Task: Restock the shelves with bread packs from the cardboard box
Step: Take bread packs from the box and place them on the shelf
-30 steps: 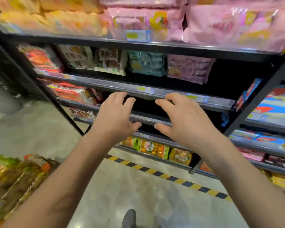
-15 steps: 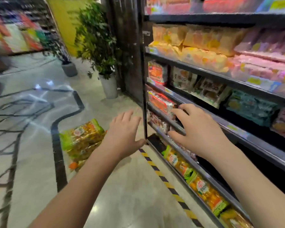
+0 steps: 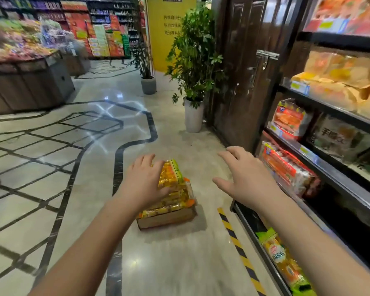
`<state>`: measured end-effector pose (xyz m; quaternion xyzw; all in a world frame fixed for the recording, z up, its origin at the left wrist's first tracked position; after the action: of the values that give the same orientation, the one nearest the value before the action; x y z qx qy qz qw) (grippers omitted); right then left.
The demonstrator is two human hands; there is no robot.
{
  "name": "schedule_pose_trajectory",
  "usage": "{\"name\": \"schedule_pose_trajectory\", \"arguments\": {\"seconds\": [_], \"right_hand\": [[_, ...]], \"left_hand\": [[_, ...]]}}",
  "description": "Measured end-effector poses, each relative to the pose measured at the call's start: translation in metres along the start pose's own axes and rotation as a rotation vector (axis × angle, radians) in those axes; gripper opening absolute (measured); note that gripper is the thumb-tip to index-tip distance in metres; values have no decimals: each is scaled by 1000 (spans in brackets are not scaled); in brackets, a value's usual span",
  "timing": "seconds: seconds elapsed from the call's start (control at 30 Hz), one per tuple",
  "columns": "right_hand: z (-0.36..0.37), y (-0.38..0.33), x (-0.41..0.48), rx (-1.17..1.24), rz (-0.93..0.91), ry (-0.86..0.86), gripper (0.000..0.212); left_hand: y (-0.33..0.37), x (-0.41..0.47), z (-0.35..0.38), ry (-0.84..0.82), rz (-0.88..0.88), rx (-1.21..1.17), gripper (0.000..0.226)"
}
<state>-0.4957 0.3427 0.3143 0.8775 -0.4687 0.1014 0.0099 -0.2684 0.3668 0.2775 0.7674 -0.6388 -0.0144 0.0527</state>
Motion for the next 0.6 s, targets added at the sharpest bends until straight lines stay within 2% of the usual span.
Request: {"name": "schedule_pose_trajectory", "arguments": {"seconds": [0.27,0.6], "right_hand": [[60,-18,111,30,-22,-66,72],[131,-1,237,54,-141,-128,69]], "left_hand": [[-96,79,17,-18,-79,0,85],[-133,184,61,-47,-150,7,85]]}}
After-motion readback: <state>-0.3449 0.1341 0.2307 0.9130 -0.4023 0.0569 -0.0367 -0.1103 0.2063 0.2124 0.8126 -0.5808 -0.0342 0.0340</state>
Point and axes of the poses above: each hand's wrist, its own x-axis towards the middle knuckle, its own z-axis out of the palm, y = z × x, the point moved 8 cm from there along x, towards the middle knuckle, and after that the axes turned 11 degrees about -z, right-handed, at the moved point
